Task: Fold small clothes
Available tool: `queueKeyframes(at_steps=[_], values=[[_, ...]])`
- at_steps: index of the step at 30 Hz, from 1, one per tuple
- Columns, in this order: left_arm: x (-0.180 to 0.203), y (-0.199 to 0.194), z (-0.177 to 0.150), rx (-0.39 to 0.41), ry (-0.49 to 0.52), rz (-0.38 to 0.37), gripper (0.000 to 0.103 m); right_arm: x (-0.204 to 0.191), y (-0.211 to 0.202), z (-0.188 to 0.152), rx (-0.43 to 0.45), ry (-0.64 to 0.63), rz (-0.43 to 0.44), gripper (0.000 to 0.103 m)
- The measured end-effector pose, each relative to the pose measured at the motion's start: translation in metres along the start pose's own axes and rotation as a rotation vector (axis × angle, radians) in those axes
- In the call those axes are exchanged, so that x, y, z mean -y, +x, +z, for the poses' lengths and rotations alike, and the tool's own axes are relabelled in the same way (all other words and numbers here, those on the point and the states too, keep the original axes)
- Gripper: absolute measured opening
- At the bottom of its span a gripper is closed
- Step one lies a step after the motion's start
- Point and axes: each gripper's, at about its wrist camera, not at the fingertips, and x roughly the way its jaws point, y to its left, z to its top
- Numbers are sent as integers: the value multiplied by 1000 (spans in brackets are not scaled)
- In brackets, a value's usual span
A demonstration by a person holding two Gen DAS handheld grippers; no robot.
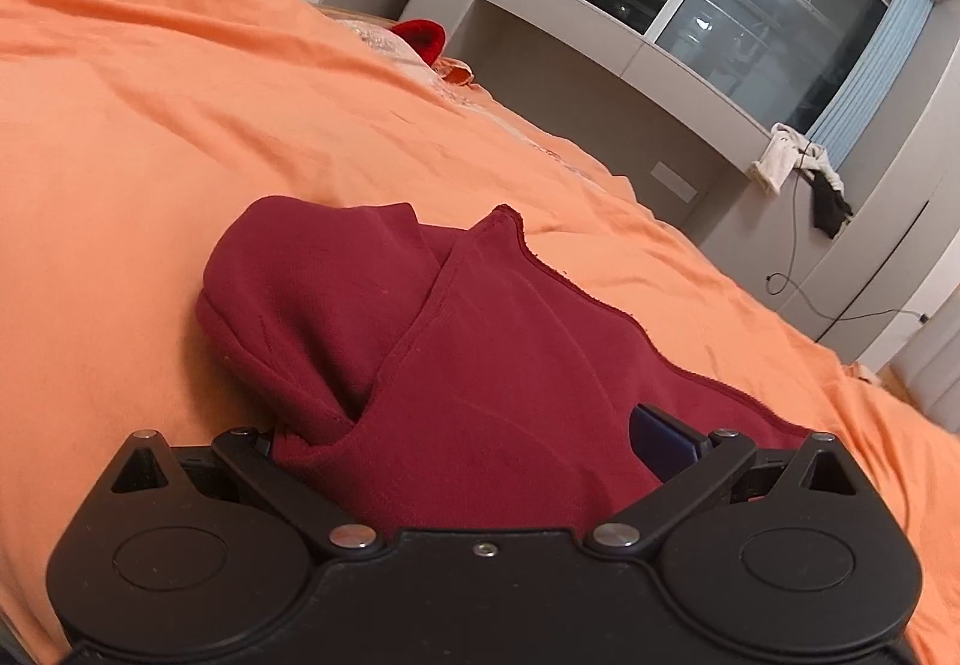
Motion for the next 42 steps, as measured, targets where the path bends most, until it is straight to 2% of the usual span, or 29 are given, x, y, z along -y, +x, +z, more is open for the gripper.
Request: queueKeyframes(at_steps=[5,8,11,13,19,25,28,31,34,37,42], values=[[4,-1,-3,37,14,41,93,0,0,0,-4,8,6,103],[4,-1,-4,58,8,63,81,0,0,0,-4,8,7,103],[5,-1,-6,82,21,90,65,0,0,0,-5,9,7,103],[7,0,-7,87,40,111,48,1,0,0,-4,8,7,103],[31,-2,6,87,158,100,23,17,-11,7,-10,73,54,103],[85,-15,21,133,359,35,18,60,-52,16,54,117,-20,103],[123,-22,20,159,456,-21,16,88,-72,17,87,113,-124,103],[169,-26,9,175,539,-107,16,123,-90,20,115,165,-225,103],[208,-29,-15,178,624,-194,16,161,-104,22,132,261,-322,103],[241,-31,-59,168,765,-265,16,194,-112,19,123,346,-399,103],[257,-20,-130,62,991,-321,20,226,-108,7,56,442,-425,103]])
